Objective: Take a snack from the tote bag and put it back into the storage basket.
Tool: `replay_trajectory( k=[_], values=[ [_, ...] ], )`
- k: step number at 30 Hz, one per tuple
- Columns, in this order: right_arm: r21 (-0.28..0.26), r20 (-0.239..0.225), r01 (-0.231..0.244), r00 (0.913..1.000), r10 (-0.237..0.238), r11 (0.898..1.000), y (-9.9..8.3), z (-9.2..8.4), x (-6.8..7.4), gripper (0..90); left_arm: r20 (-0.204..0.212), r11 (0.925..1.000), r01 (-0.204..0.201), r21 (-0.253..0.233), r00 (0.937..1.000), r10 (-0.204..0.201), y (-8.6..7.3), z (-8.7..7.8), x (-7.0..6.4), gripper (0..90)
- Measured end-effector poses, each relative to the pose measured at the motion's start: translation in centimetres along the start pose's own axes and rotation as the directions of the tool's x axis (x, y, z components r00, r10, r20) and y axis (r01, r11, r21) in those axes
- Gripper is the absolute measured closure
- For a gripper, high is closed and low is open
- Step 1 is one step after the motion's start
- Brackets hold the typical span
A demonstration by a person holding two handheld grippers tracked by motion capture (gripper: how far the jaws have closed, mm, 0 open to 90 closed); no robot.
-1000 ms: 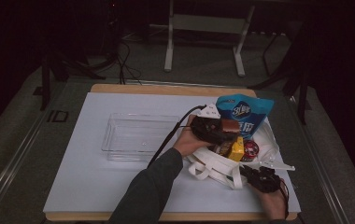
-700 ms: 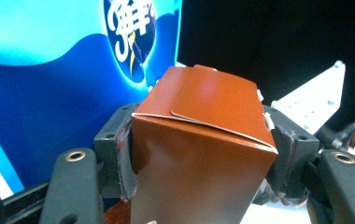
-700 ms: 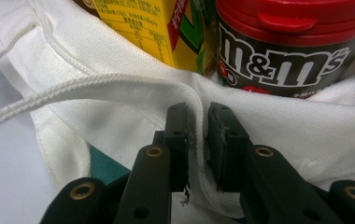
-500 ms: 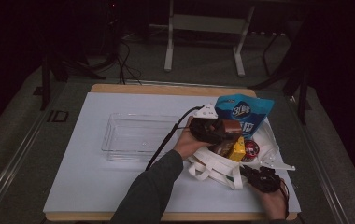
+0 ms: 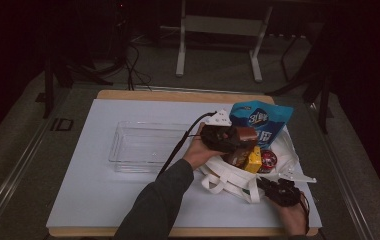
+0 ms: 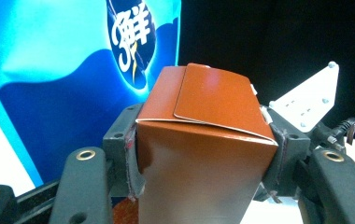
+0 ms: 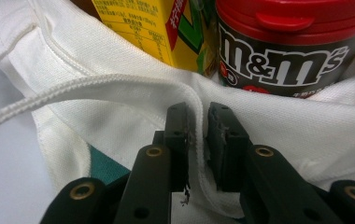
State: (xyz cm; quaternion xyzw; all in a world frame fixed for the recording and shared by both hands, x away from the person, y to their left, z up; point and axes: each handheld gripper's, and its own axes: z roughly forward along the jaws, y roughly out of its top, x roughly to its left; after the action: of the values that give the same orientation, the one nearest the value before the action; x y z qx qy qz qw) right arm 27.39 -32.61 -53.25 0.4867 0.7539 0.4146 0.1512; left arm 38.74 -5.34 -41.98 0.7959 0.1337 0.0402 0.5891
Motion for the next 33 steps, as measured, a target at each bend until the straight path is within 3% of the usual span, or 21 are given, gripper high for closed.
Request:
replay_trajectory(
  k=[5,15,25,33],
  values=[
    [0.001,-0.001,0.001,1.0,-0.001,1.0,0.0,0.0,0.0,78.1,-0.008,0.9996,-0.017,-0.022,0.9998,0.017,0.7,-0.7,-0.2,41.8],
    [0.0,0.002,0.006,1.0,-0.006,1.0,0.0,0.0,0.0,78.1,-0.033,0.9977,-0.008,-0.067,0.9994,0.006,1.8,-1.8,-0.5,42.3],
    [-0.001,0.002,0.005,1.0,-0.005,1.0,0.0,0.0,0.0,78.1,-0.045,0.9933,-0.035,-0.11,0.9985,0.03,3.7,-3.3,-1.2,42.4],
    [-0.002,0.003,0.006,1.0,-0.006,1.0,0.0,0.1,0.0,78.1,-0.022,0.9906,-0.021,-0.135,0.9996,0.018,4.7,-4.6,-1.5,42.5]
  ],
)
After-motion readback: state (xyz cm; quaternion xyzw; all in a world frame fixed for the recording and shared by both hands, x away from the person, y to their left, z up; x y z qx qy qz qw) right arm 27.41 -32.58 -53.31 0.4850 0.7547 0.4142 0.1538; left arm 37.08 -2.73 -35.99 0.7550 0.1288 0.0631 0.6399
